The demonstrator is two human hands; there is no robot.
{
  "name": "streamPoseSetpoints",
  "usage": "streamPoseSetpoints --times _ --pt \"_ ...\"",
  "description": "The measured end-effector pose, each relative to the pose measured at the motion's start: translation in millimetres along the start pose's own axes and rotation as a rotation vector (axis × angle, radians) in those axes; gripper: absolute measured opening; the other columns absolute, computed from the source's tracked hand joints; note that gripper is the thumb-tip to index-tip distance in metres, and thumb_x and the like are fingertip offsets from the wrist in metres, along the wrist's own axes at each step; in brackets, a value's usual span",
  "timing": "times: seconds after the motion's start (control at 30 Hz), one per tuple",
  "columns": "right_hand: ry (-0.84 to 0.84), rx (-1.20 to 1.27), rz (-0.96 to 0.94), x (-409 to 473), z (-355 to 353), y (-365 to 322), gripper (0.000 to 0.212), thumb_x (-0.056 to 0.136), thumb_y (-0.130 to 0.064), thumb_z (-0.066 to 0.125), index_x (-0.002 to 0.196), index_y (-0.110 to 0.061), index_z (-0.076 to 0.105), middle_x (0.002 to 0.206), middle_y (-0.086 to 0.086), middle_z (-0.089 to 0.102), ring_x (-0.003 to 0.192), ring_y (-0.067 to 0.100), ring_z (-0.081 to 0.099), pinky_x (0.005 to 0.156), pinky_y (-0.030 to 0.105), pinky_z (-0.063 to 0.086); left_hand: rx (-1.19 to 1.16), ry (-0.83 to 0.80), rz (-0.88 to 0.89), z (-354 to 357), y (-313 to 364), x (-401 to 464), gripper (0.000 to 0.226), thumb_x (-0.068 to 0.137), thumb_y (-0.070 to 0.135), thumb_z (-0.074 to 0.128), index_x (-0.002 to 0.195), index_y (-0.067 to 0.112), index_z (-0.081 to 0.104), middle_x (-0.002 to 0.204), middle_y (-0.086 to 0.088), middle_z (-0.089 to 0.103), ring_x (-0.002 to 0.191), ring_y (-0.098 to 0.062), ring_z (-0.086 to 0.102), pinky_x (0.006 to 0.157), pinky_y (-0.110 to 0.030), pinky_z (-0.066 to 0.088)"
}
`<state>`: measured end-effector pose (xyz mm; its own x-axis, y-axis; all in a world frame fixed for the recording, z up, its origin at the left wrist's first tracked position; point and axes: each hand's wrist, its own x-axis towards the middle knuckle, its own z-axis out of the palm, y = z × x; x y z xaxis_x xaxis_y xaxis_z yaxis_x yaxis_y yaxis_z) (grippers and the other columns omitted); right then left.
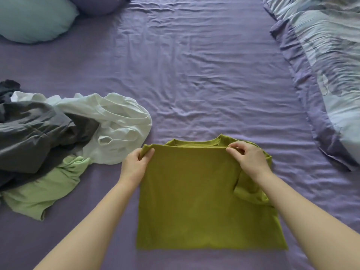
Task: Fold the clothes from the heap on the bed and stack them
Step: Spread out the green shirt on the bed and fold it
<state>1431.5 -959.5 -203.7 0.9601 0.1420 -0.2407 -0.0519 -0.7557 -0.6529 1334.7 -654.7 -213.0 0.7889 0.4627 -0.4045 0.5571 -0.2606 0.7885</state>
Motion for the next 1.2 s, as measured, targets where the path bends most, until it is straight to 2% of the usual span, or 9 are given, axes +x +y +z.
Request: streamPoseSetpoints --times 0.1,0.2,0.43,0.53,0.6,0.73,0.8,1.0,1.2 --pt "-0.044 -0.030 0.012 17.9 9.4 2.3 0.017 0.088 -0.023 0.065 0.104 -0.018 0.069 0.096 -0.001 0.069 0.092 0.018 0.061 0.080 0.027 0.042 0.216 0.108 0.011 7.3 2.6 21.0 0.030 0.090 0.036 0.062 0.083 0.006 0.062 0.071 -0.003 0.054 0.071 -0.025 0.050 0.063 -0.035 0.037" --pt "-0.076 -0.113 -0.037 12.5 16.9 13.0 0.033 0.087 -0.014 0.065 0.120 -0.011 0.062 0.114 0.008 0.065 0.109 0.024 0.058 0.095 0.031 0.040 0.597 0.251 0.009 25.5 4.0 17.8 0.028 0.087 0.023 0.063 0.115 0.016 0.062 0.114 -0.013 0.053 0.109 -0.033 0.046 0.091 -0.041 0.038" --pt "-0.087 -0.414 -0.381 -53.5 6.2 56.6 0.067 0.069 -0.044 0.080 0.123 -0.008 0.059 0.132 0.011 0.054 0.125 0.029 0.050 0.100 0.045 0.044 0.772 0.027 0.734 97.9 15.8 -19.3 0.038 0.064 -0.008 0.074 0.098 0.008 0.072 0.101 -0.011 0.067 0.099 -0.034 0.063 0.082 -0.044 0.051" --pt "-0.194 -0.524 -0.467 -58.7 -3.6 69.0 0.079 0.064 -0.043 0.082 0.130 -0.009 0.056 0.141 0.011 0.048 0.131 0.027 0.045 0.102 0.045 0.042 0.745 -0.026 0.618 122.8 29.3 -8.6 0.041 0.079 -0.006 0.062 0.116 0.009 0.067 0.120 -0.010 0.064 0.118 -0.032 0.055 0.098 -0.042 0.042" --pt "-0.151 -0.494 -0.493 -56.0 -7.2 76.1 0.066 0.059 -0.022 0.087 0.119 -0.009 0.064 0.132 0.014 0.056 0.122 0.030 0.054 0.096 0.043 0.048 0.775 -0.047 0.553 135.5 36.0 4.7 0.040 0.091 0.006 0.053 0.130 0.014 0.057 0.131 -0.003 0.058 0.128 -0.025 0.045 0.102 -0.036 0.033" --pt "0.091 0.055 -0.079 -43.5 -11.9 78.4 0.029 0.076 0.005 0.070 0.102 -0.007 0.071 0.109 0.011 0.065 0.101 0.023 0.060 0.091 0.021 0.042 0.903 -0.128 0.469 144.9 48.6 29.5 0.035 0.092 0.034 0.058 0.125 0.024 0.057 0.122 0.000 0.057 0.121 -0.023 0.042 0.093 -0.034 0.032" --pt "0.139 0.250 0.096 -34.1 -16.6 80.4 0.018 0.086 0.000 0.062 0.102 -0.008 0.068 0.101 0.008 0.068 0.092 0.020 0.061 0.081 0.019 0.041 0.927 -0.153 0.437 143.5 50.5 33.4 0.033 0.090 0.035 0.061 0.122 0.026 0.058 0.119 0.000 0.056 0.117 -0.023 0.044 0.092 -0.035 0.032" --pt "0.237 0.113 0.159 -19.3 -25.8 87.7 0.008 0.092 -0.017 0.058 0.097 -0.011 0.061 0.082 0.005 0.065 0.079 0.031 0.059 0.063 0.031 0.032 0.992 -0.048 0.478 133.6 43.3 24.5 0.026 0.085 0.030 0.067 0.110 0.022 0.063 0.106 -0.002 0.060 0.105 -0.026 0.052 0.089 -0.036 0.031" --pt "0.202 0.004 0.163 -7.6 -28.8 95.9 0.017 0.097 -0.021 0.049 0.110 -0.013 0.056 0.105 0.015 0.066 0.095 0.038 0.060 0.068 0.040 0.039 0.927 0.034 0.549 125.6 42.0 22.5 0.014 0.077 0.019 0.077 0.084 0.011 0.066 0.080 -0.005 0.067 0.088 -0.030 0.061 0.081 -0.040 0.038"
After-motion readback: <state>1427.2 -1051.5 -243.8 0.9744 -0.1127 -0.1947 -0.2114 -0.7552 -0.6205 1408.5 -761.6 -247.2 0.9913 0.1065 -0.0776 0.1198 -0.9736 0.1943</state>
